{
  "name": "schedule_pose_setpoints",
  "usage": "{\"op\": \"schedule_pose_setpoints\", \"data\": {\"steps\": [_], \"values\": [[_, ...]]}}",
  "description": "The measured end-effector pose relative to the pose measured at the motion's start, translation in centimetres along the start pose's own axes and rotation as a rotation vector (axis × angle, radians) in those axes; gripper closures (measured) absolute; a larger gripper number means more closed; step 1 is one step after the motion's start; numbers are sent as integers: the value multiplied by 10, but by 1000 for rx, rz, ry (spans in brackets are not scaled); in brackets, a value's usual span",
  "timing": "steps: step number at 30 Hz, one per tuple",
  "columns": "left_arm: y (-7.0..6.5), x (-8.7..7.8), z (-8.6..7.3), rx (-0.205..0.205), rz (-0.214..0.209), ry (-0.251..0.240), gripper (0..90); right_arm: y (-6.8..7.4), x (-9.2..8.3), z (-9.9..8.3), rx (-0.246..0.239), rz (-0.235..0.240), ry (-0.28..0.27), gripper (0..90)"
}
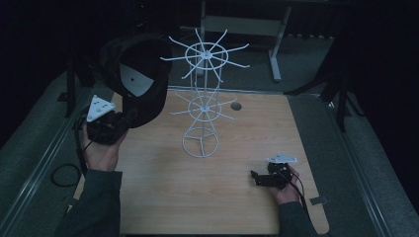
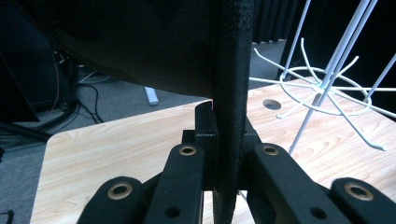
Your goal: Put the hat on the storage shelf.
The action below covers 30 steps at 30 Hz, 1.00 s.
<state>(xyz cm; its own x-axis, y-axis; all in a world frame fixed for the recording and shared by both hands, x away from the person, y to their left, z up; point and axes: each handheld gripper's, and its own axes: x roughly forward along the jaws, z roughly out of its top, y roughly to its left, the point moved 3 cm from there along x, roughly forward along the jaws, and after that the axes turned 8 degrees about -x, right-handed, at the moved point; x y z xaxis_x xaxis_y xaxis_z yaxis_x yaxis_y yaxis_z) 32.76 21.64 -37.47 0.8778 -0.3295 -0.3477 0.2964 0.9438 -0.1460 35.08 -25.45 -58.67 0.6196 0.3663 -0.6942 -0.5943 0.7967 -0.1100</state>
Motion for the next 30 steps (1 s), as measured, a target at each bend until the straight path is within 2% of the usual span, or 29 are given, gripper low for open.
{"op": "schedule_pose_setpoints", "data": {"steps": [19,30], "values": [[-7,12,7,-13,3,0,866,0,0,0,1,0,0,113],[-20,19,10,31,16,-3,865,0,0,0,0,0,0,113]]}}
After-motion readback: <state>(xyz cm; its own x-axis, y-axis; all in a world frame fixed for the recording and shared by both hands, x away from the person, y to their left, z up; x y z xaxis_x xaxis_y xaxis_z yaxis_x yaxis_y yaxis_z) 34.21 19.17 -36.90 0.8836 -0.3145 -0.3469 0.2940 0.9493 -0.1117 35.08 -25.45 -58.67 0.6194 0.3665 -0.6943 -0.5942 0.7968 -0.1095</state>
